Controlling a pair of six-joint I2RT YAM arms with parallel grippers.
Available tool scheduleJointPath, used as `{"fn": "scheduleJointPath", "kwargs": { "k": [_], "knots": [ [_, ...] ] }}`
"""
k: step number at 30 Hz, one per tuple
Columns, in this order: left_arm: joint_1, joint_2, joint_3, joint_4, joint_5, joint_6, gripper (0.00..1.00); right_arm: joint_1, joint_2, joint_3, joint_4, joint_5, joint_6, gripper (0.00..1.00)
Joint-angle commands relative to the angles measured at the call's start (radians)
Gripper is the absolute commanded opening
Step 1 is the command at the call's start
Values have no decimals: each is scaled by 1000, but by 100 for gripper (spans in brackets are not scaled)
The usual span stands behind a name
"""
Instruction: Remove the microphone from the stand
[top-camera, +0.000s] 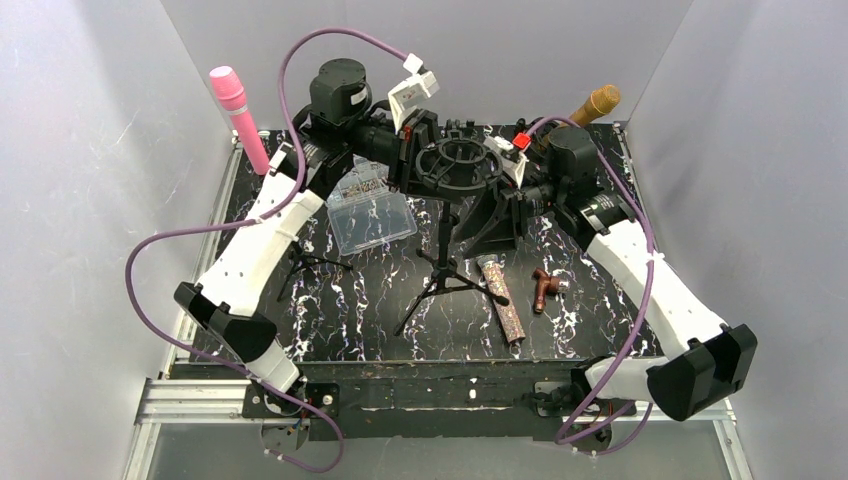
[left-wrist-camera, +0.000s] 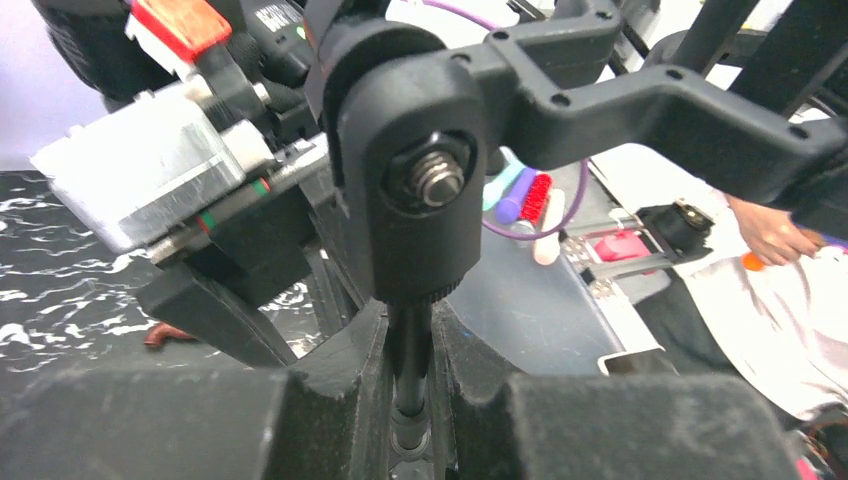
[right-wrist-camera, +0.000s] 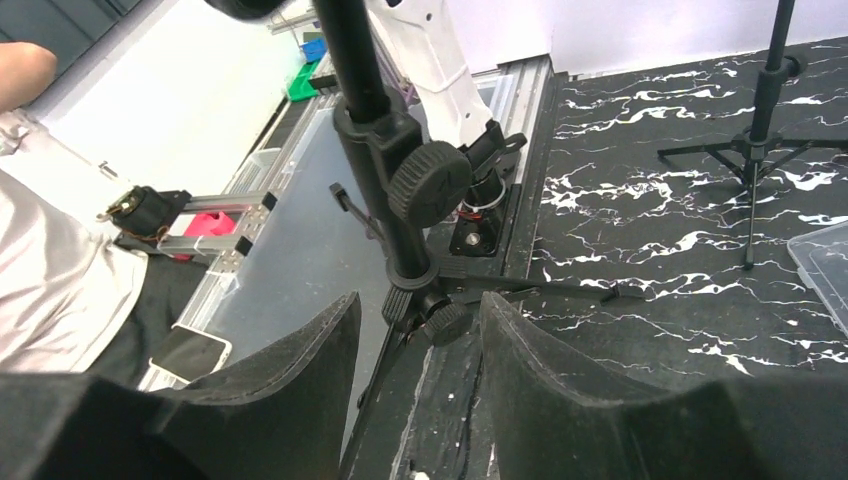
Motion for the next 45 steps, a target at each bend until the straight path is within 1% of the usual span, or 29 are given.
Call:
{"fn": "scheduleJointPath", "kwargs": {
  "k": [1, 4, 9, 12, 14, 16, 17, 18, 20, 24, 29, 32, 35, 38, 41, 43, 45],
  "knots": [
    [3, -8, 95, 2, -77, 24, 0, 15, 18, 4, 62, 57, -26, 55],
    [6, 19, 134, -4, -135, 21, 0, 18, 27, -10, 153, 99, 33, 55],
    [6, 42, 150, -19, -205, 41, 0, 25, 50, -50, 418, 112, 240, 52],
    [7, 44, 151, -55, -268, 71, 0, 27, 57, -64, 476, 116, 283, 49],
    [8, 44, 159, -109, -347, 106, 0, 27, 49, -78, 476, 146, 281, 49],
    [8, 47, 182, -176, -452, 127, 0, 24, 41, -79, 418, 191, 248, 49],
    [9, 51, 197, -200, -506, 137, 0, 23, 37, -70, 353, 222, 209, 51],
    [9, 54, 211, -249, -566, 150, 0, 21, 33, -49, 263, 277, 132, 52],
    [9, 54, 225, -288, -613, 175, 0, 19, 24, -9, 122, 356, 40, 54],
    [8, 51, 239, -348, -773, 162, 0, 18, 0, 30, 2, 510, -31, 56],
    [-14, 56, 243, -395, -959, 111, 0, 18, 21, 80, -36, 651, -39, 57],
    [-35, 67, 267, -426, -1085, 69, 0, 19, 42, 114, -40, 695, -34, 57],
    [-41, 84, 301, -435, -1181, 5, 0, 19, 53, 111, -23, 721, -17, 57],
    [-51, 110, 358, -458, -1245, -31, 0, 21, 63, 98, 5, 729, -1, 57],
    [-65, 132, 415, -509, -1367, -104, 0, 24, 79, 99, 37, 715, 15, 55],
    [-66, 149, 465, -536, -1445, -159, 0, 24, 89, 94, 85, 694, 47, 53],
    [-67, 167, 501, -548, -1478, -187, 0, 25, 103, 91, 148, 657, 93, 52]
  ]
}}
